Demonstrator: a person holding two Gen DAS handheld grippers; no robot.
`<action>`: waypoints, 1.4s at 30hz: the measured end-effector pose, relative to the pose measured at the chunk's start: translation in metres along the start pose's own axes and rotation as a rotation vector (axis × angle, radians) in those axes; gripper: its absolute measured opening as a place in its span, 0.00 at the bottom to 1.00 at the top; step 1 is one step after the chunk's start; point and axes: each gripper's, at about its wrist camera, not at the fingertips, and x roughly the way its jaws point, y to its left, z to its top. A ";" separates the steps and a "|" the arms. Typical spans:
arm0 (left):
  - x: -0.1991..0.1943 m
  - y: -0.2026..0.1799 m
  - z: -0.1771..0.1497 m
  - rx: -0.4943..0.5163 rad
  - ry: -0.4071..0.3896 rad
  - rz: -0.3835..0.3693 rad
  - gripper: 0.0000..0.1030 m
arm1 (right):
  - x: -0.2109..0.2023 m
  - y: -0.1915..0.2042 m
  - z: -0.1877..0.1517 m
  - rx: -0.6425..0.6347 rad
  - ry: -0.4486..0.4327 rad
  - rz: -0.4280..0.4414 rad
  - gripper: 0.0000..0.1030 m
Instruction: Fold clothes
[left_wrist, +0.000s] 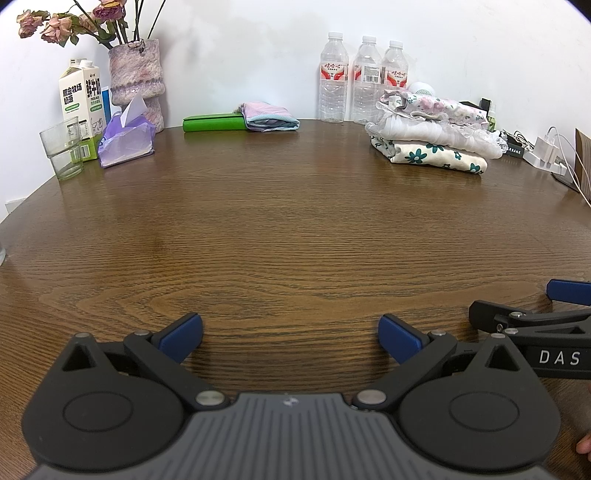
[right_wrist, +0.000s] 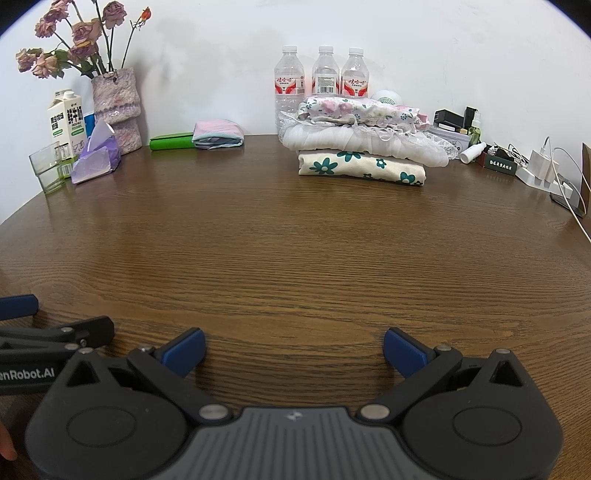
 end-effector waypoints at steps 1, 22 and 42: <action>0.000 -0.001 0.000 0.000 0.000 0.000 1.00 | 0.000 0.000 0.000 0.002 0.000 -0.002 1.00; 0.001 0.000 0.000 0.000 0.000 -0.001 1.00 | 0.000 0.001 0.000 0.005 0.000 -0.009 1.00; 0.003 -0.001 0.000 0.004 0.001 -0.002 1.00 | 0.003 -0.001 0.002 -0.004 0.002 0.003 1.00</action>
